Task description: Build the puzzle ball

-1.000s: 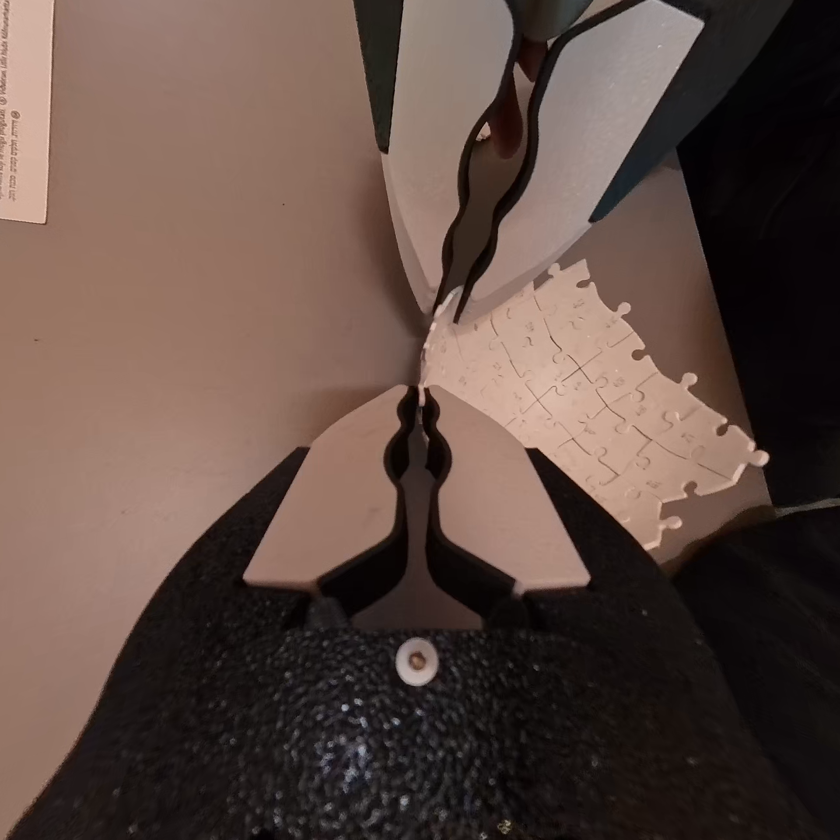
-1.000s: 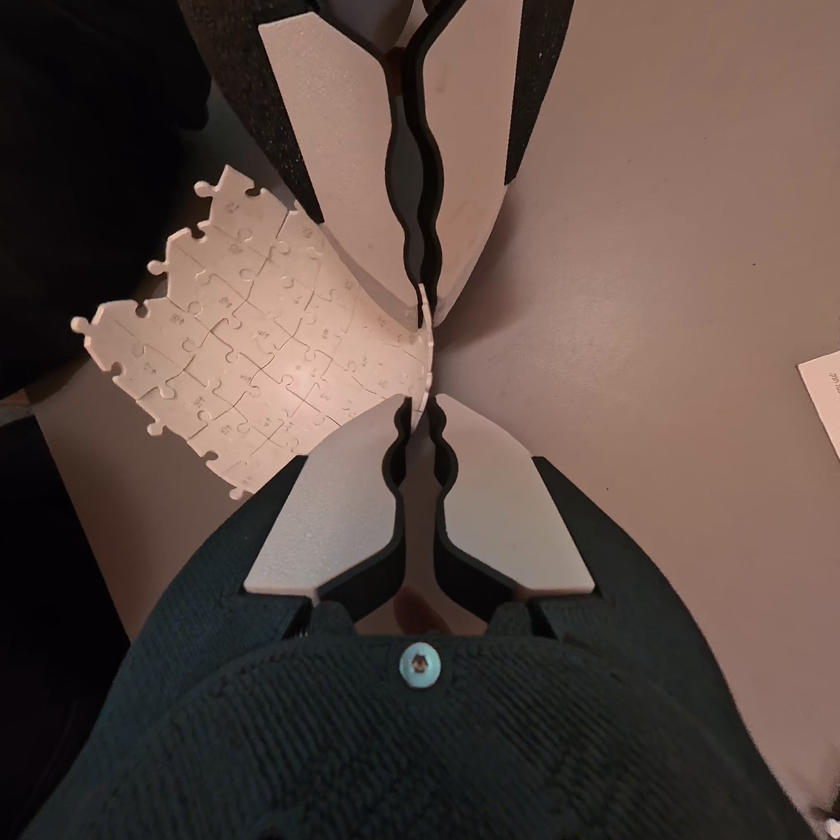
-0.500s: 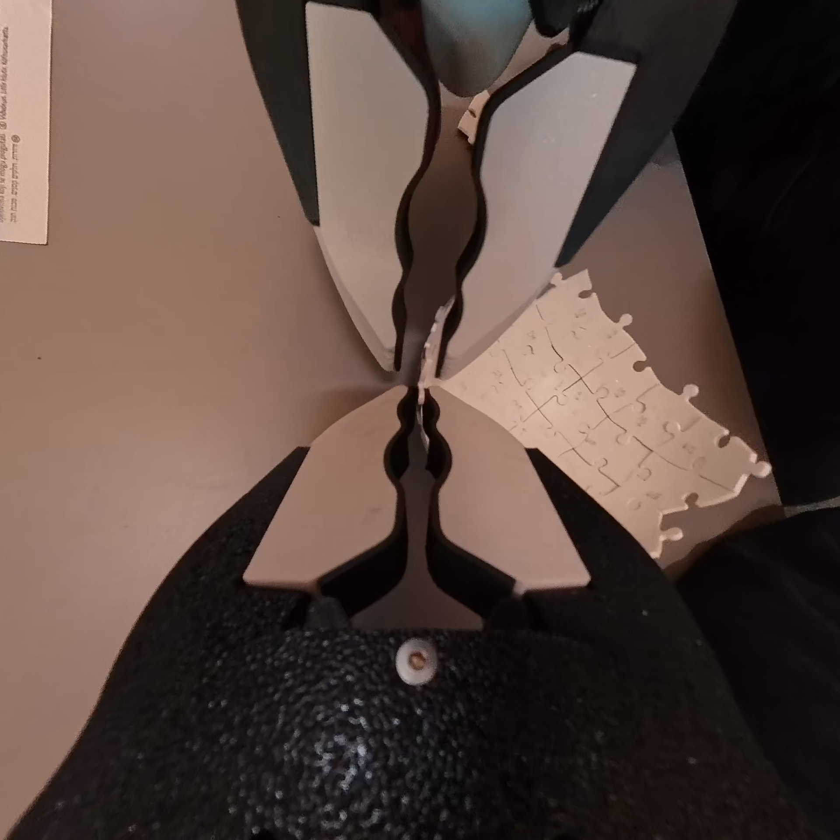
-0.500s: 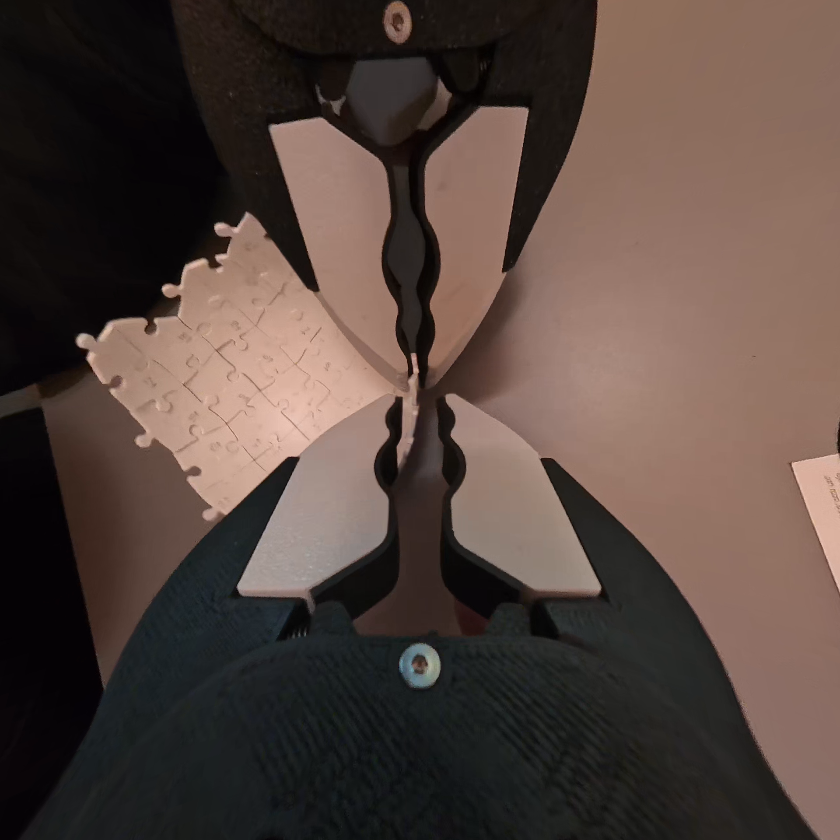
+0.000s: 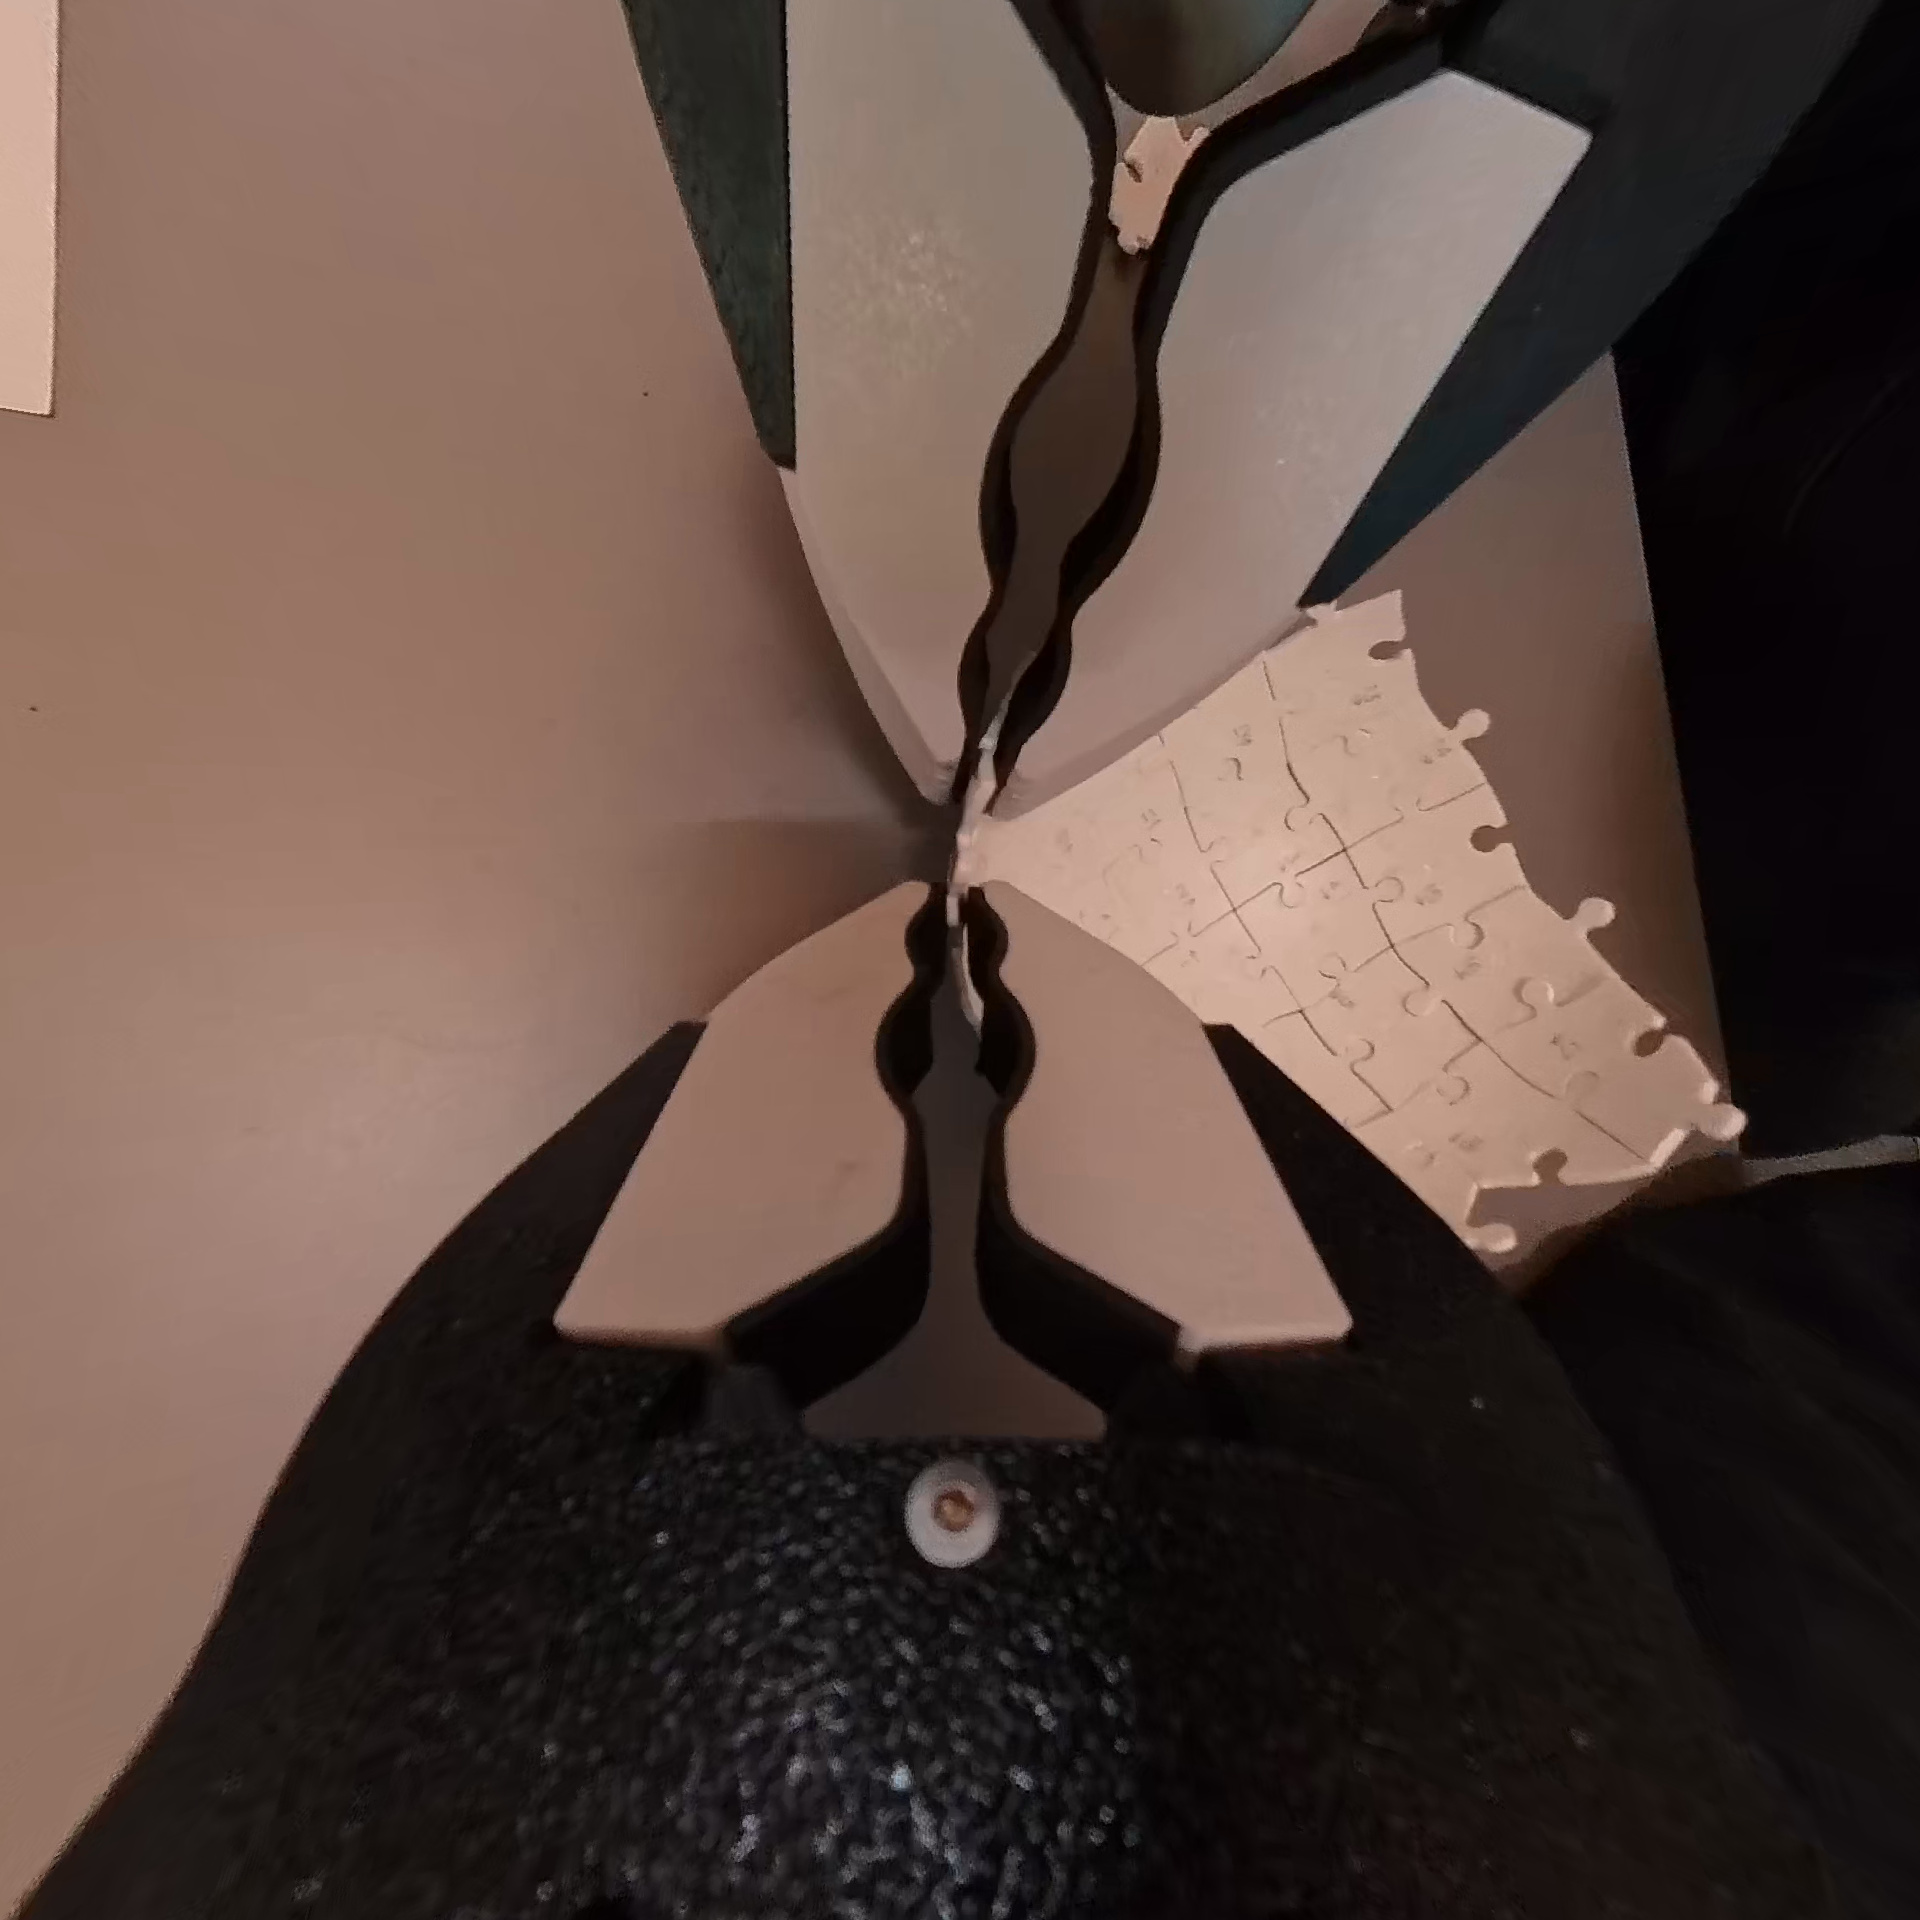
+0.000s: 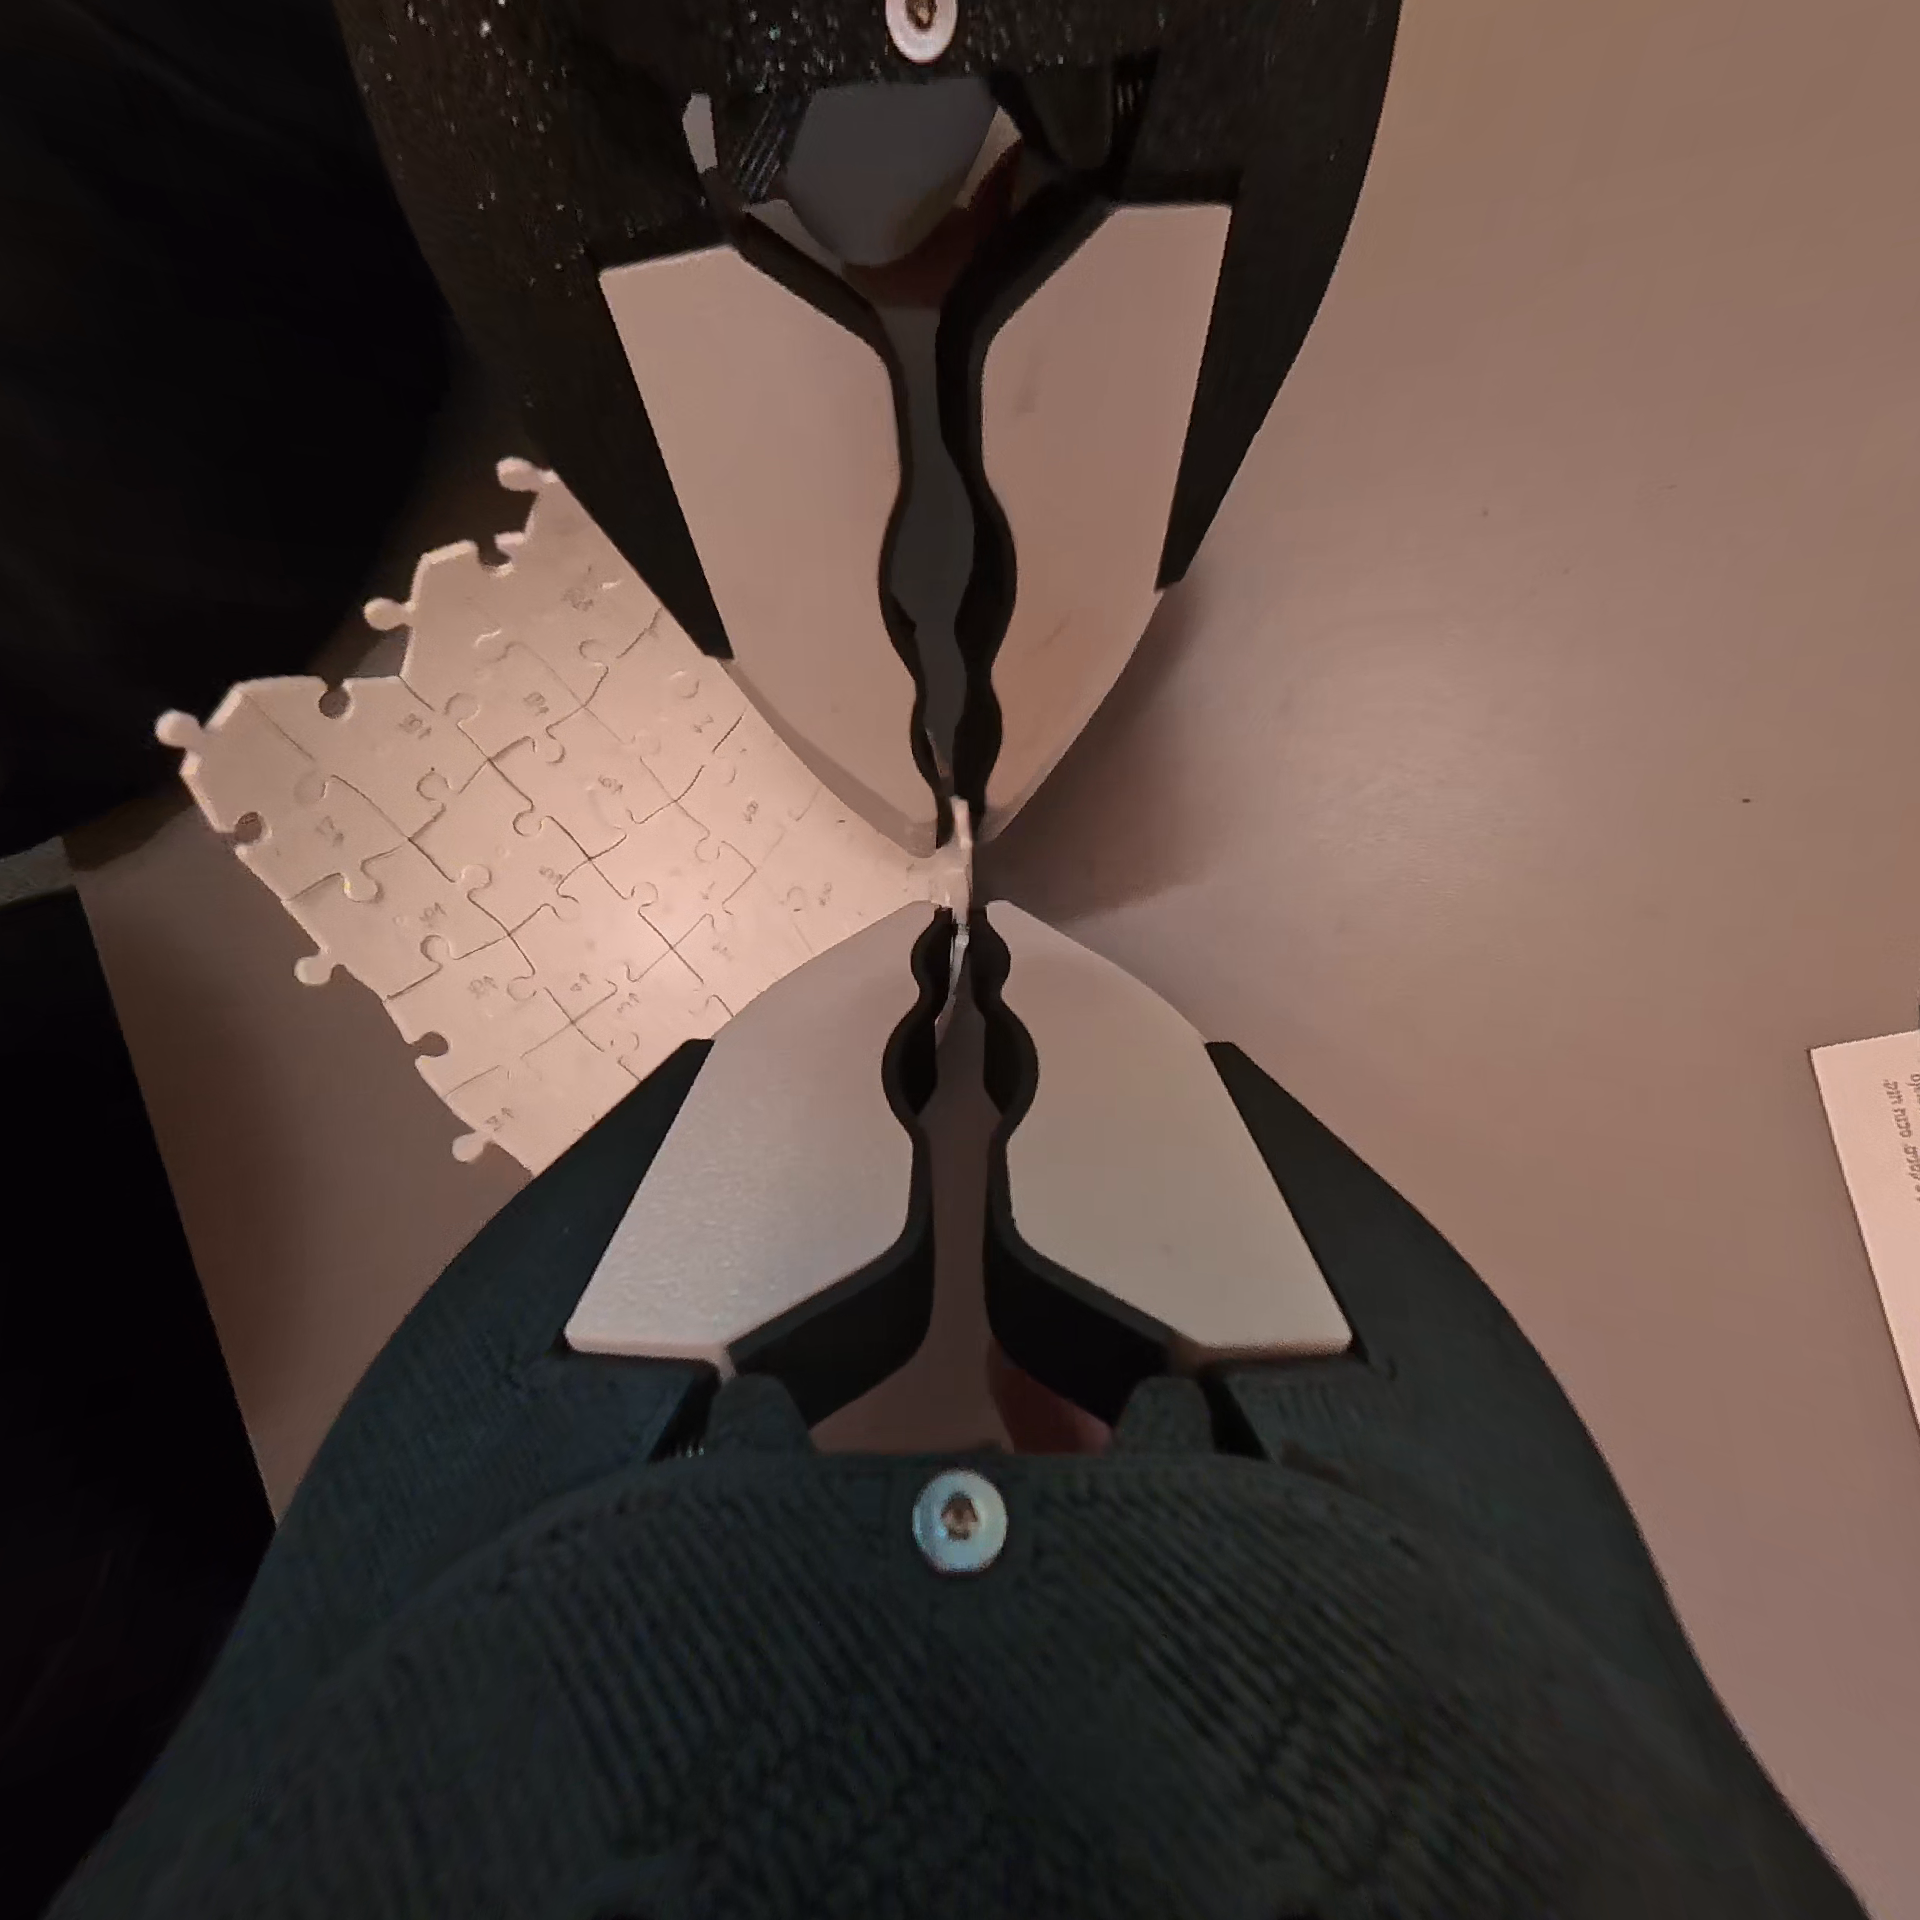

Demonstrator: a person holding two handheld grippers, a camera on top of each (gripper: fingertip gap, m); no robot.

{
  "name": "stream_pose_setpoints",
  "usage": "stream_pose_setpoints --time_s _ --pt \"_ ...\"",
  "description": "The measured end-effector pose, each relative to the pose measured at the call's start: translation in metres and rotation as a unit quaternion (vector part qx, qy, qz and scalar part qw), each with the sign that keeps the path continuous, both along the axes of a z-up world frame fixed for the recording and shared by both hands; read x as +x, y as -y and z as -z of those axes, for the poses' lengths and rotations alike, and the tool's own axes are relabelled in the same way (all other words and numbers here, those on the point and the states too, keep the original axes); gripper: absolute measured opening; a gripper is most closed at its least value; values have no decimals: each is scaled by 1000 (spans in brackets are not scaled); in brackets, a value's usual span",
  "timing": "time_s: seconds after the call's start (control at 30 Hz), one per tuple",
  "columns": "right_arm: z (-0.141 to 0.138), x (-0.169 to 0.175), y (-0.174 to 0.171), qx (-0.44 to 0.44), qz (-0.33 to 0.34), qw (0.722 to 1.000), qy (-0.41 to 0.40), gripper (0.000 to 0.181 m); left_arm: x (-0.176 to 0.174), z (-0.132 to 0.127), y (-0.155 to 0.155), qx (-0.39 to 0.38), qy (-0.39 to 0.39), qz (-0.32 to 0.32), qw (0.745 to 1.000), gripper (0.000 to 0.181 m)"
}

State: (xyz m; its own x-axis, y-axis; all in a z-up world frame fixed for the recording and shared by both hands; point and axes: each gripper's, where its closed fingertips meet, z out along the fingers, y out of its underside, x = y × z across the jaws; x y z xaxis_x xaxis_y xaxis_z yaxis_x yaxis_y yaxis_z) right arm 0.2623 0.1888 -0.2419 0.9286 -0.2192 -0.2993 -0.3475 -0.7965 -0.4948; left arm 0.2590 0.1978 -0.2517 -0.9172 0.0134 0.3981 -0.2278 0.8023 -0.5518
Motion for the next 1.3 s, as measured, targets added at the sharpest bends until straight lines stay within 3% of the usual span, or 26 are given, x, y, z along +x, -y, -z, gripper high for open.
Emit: stream_pose_setpoints --time_s 0.13,0.33,0.8,0.9,1.13,1.3 --pt "3 4 0 -13 -1 1000 13 21 0 -1 0 -1 -6 -4 1000 2" --pt "4 1 -4 -10 -24 1000 2 4 3 -4 0 -5 -2 -13 1000 2" --pt "1 2 -4 12 6 999 -32 4 5 -5 1 -15 22 -3 1000 2" --pt "0 7 0 7 15 1000 -16 23 6 -3 -1 -7 16 -11 1000 2" --pt "-26 11 21 37 60 997 20 30 7 0 -6 9 5 -23 1000 3" --pt "-33 -6 38 35 79 995 41 33 4 3 -12 32 0 -23 999 3"
